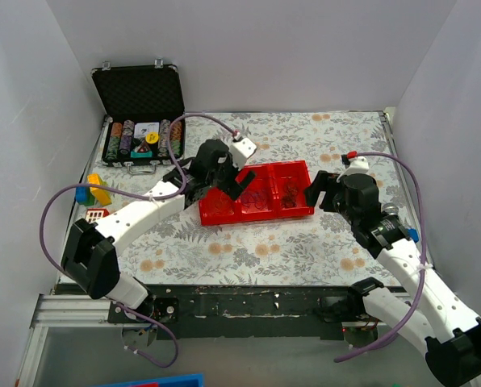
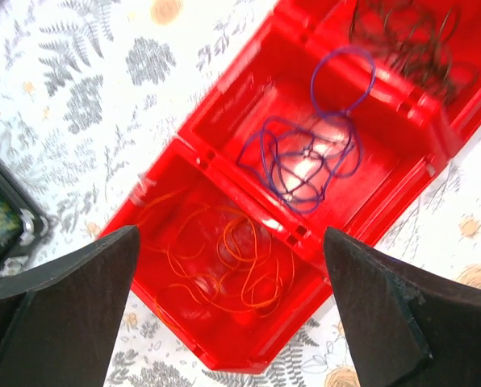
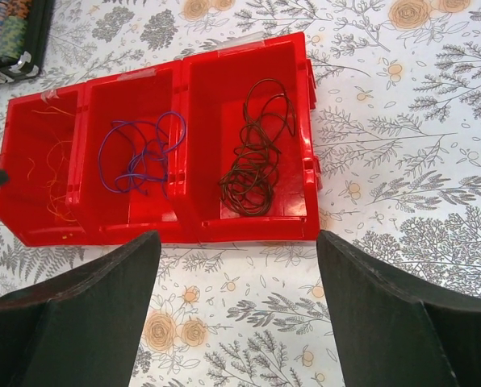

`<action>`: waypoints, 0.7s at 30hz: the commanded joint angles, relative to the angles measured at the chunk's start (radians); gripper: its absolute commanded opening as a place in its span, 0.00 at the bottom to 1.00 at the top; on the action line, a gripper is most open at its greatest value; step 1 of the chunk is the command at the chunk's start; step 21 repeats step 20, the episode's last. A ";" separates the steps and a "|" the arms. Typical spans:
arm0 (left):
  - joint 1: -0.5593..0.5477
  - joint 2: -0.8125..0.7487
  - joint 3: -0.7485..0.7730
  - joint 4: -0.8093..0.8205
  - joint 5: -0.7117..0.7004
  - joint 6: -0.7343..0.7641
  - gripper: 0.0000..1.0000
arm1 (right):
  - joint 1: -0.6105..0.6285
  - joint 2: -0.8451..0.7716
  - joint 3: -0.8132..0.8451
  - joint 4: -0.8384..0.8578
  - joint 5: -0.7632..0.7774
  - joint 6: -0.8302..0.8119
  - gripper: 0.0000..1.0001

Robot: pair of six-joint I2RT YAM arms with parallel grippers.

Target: Untangle the cables

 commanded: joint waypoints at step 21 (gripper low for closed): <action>0.128 -0.121 0.090 -0.236 -0.102 -0.312 0.98 | -0.004 -0.105 -0.022 -0.168 -0.091 -0.060 0.93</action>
